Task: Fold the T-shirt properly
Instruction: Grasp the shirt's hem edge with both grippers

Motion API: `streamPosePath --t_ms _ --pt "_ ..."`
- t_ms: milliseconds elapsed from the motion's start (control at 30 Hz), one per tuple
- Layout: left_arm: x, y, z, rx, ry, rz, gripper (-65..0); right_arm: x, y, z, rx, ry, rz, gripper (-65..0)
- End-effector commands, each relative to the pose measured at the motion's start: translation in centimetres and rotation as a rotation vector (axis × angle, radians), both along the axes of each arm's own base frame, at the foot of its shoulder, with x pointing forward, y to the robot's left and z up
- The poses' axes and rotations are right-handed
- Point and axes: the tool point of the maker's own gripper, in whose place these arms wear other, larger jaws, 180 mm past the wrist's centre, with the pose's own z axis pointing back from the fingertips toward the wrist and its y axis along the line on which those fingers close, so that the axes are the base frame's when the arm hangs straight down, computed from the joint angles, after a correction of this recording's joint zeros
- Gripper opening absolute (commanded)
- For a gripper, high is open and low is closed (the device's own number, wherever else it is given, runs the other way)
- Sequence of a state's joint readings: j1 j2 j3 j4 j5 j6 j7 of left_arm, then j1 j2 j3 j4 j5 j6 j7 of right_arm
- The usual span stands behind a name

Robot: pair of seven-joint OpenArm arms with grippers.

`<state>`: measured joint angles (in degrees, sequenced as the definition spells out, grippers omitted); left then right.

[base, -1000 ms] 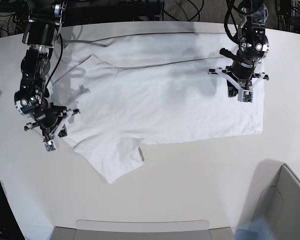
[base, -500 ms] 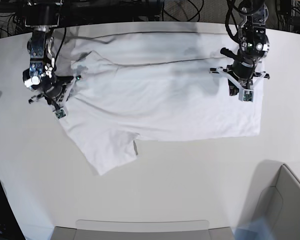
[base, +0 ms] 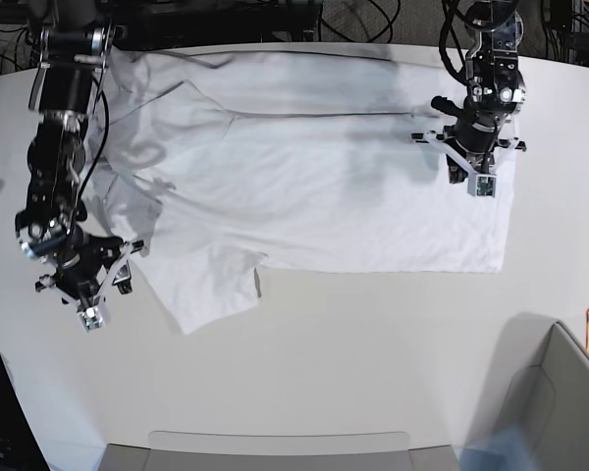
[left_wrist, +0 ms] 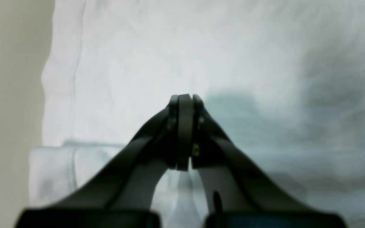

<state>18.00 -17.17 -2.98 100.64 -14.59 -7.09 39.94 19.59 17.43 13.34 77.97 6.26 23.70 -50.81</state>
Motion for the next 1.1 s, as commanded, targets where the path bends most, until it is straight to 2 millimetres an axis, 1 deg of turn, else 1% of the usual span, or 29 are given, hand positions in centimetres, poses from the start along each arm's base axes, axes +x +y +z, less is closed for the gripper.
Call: streamPosePath --t_ms 0,67,133,200,267,367,500,533,600,667,733,800,833,867,967,1000,1033,1067 --pt "0.8 0.2 1.1 0.010 -0.046 -0.005 -65.0 2.4 -0.2 1.8 0.011 -0.054 0.002 -35.3" --pt "0.8 0.1 1.1 0.006 -0.046 -0.004 -65.0 4.1 -0.1 0.6 0.040 -0.038 0.011 -35.3" --pt "0.8 0.1 1.1 0.005 -0.046 -0.005 -65.0 5.4 -0.4 -0.9 0.065 -0.024 0.013 -35.3" --pt "0.8 -0.1 1.1 0.002 -0.045 -0.009 -65.0 6.1 -0.6 -2.7 0.093 0.001 0.008 -35.3" --pt "0.8 -0.2 1.1 0.002 -0.044 -0.011 -65.0 6.4 -0.9 -3.8 0.114 0.017 -0.004 -35.3" --pt "0.8 -0.2 1.1 0.002 -0.044 -0.011 -65.0 6.1 -0.8 -5.6 0.151 0.036 -0.022 -35.3" --pt "0.9 -0.5 1.0 -0.012 -0.049 0.000 -65.0 5.4 0.9 -7.6 0.189 0.069 -0.017 -35.3" --pt "1.0 -0.7 1.1 -0.020 -0.052 0.004 -65.0 4.7 1.4 -8.7 0.190 0.095 -0.011 -35.3" --pt "0.9 -0.8 1.0 -0.023 -0.050 0.002 -65.0 4.0 3.2 -10.0 0.176 0.128 0.034 -35.3" --pt "0.9 -0.9 0.9 -0.024 -0.049 0.000 -65.0 3.6 4.8 -10.7 0.151 0.153 0.084 -35.3" --pt "1.0 -0.9 1.0 -0.024 -0.051 0.000 -65.0 3.0 5.5 -11.4 0.129 0.175 0.115 -35.3" --pt "1.1 -0.9 1.1 -0.024 -0.058 0.000 -65.0 2.8 6.3 -11.7 0.120 0.185 0.140 -35.3" --pt "1.2 -0.8 1.1 -0.023 -0.061 0.003 -65.0 2.8 6.4 -11.8 0.118 0.186 0.142 -35.3" --pt "1.6 -0.6 1.4 -0.021 -0.073 0.007 -65.0 2.8 6.4 -11.8 0.118 0.186 0.142 -35.3" --pt "4.3 -0.1 3.2 -0.009 -0.137 0.012 -65.0 2.8 6.1 -11.7 0.114 0.185 0.140 -35.3" --pt "5.2 0.5 3.8 -0.006 -0.157 0.028 -65.0 2.8 6.1 -11.7 0.114 0.185 0.140 -35.3" --pt "6.3 1.7 4.4 -0.001 -0.176 0.059 -64.8 2.8 6.1 -11.7 0.114 0.183 0.140 -35.3" --pt "7.6 3.0 5.1 0.001 -0.201 0.095 -58.6 2.8 6.0 -11.7 0.113 0.183 0.139 -35.3"
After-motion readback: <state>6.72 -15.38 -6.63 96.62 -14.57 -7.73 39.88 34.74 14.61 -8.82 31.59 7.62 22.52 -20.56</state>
